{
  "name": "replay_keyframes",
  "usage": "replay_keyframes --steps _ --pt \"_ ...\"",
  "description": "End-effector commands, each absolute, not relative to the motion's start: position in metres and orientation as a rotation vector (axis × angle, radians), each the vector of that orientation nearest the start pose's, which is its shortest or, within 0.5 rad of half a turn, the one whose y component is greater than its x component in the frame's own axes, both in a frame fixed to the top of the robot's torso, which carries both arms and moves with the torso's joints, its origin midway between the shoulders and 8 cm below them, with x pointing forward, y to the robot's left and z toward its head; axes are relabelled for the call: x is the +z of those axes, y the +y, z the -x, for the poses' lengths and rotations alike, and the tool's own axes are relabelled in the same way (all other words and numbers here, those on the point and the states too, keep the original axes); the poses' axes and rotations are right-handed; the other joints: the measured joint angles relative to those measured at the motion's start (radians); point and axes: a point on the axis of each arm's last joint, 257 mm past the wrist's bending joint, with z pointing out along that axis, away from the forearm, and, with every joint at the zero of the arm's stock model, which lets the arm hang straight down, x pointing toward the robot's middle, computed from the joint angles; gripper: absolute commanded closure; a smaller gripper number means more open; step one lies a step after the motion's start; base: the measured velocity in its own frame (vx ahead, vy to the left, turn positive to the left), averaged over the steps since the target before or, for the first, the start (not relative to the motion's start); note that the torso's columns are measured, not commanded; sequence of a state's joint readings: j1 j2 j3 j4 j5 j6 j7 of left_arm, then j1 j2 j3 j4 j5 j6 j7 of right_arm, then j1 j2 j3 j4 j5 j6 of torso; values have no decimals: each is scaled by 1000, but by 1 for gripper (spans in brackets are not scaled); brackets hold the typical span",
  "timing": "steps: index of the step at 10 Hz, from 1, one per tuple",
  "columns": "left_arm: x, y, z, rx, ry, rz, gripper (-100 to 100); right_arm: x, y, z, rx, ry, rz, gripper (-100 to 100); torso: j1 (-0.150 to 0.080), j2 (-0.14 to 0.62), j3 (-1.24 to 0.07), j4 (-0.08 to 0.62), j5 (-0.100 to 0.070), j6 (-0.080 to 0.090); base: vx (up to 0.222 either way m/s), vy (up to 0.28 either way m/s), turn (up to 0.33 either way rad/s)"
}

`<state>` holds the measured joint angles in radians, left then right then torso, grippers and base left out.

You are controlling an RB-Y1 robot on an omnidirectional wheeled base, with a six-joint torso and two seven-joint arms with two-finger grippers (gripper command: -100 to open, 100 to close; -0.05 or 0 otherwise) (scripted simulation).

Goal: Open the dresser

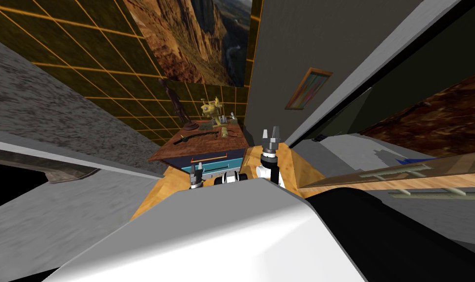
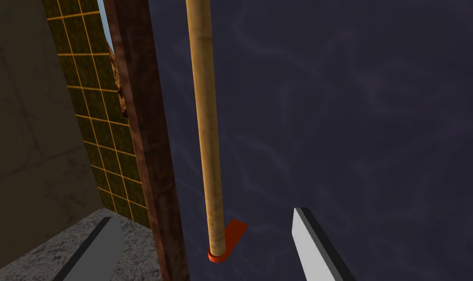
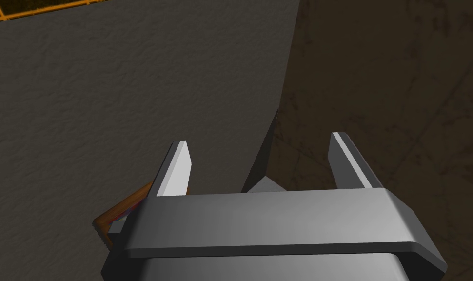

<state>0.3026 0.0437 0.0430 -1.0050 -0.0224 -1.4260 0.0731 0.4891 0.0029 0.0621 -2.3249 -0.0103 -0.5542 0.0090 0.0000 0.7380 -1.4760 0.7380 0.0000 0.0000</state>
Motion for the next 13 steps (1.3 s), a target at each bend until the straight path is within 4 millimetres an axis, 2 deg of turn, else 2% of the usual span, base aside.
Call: replay_keyframes --steps 1,2,3,9,10,11,13 --pt "-259 283 -326 -1352 758 783 -100 57 -257 -327 1390 527 -584 0 0 0 0 0 0 0 -34 -16 9" --pt "-260 281 -322 -1352 757 781 -100 57 -257 -327 1390 528 -584 0 0 0 0 0 0 0 -13 -7 0" --pt "-267 279 -309 -1350 757 784 100 57 -257 -327 1390 528 -584 0 1 -1 0 0 0 0 25 18 -22" --pt "-279 272 -275 -1345 754 786 100 57 -257 -327 1390 528 -584 0 0 1 1 0 0 0 36 17 -10" --pt "-279 273 -278 -1345 756 788 100 57 -257 -327 1390 528 -584 0 0 1 0 0 0 0 11 5 -1" --pt "-277 282 -277 -1339 786 755 -100 57 -257 -327 1390 528 -584 0 0 1 0 0 0 0 0 0 0" --pt "-274 292 -279 -1332 816 724 -100 57 -257 -327 1390 528 -584 0 0 1 0 0 0 0 -6 -11 1"
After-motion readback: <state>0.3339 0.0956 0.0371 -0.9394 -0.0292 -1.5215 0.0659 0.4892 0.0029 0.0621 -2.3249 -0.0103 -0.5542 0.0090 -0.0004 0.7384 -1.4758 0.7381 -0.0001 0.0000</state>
